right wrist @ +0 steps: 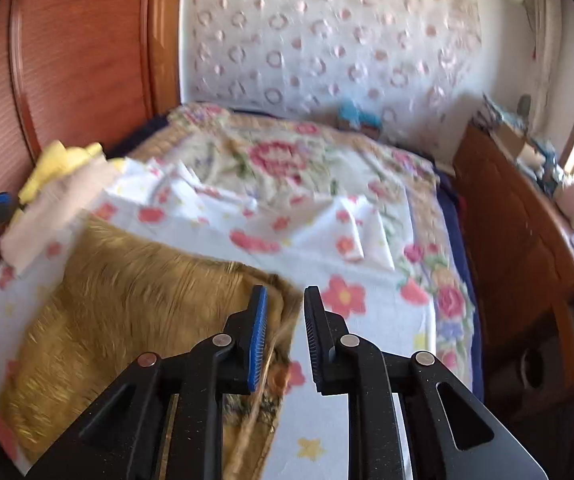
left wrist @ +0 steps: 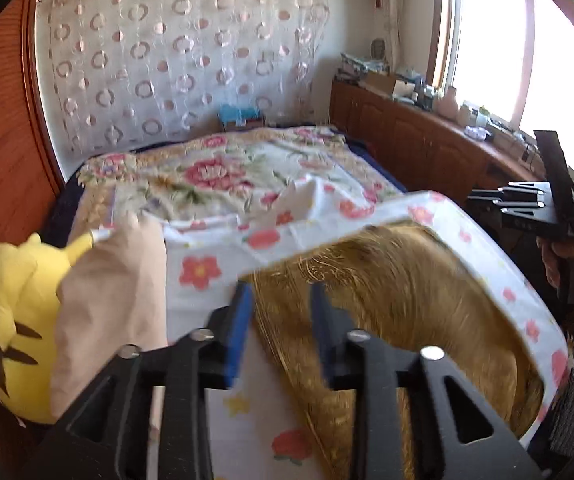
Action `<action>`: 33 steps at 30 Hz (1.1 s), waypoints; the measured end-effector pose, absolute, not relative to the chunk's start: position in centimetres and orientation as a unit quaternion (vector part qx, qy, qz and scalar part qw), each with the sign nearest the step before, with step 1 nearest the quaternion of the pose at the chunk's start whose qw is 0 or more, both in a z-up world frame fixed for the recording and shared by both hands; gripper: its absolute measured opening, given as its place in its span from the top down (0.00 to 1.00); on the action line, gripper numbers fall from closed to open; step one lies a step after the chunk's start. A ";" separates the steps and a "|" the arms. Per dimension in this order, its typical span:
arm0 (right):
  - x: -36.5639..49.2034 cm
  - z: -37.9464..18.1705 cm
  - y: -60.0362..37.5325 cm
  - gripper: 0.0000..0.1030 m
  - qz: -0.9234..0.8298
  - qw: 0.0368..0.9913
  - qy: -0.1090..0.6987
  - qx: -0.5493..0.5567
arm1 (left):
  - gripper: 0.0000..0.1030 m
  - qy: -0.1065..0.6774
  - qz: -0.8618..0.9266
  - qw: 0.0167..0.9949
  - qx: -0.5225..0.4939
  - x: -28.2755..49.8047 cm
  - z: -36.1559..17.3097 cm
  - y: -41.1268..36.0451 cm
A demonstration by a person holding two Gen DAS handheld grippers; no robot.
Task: Fold small clothes
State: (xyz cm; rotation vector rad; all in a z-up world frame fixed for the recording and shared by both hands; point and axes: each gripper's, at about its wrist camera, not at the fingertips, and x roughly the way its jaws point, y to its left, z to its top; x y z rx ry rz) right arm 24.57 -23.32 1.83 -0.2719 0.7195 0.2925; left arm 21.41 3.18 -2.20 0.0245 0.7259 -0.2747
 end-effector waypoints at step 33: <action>3.3 -5.6 -30.6 0.81 0.204 0.916 0.343 -0.045 | 0.95 0.386 -0.178 0.904 -0.047 3.0 -10.7 1.4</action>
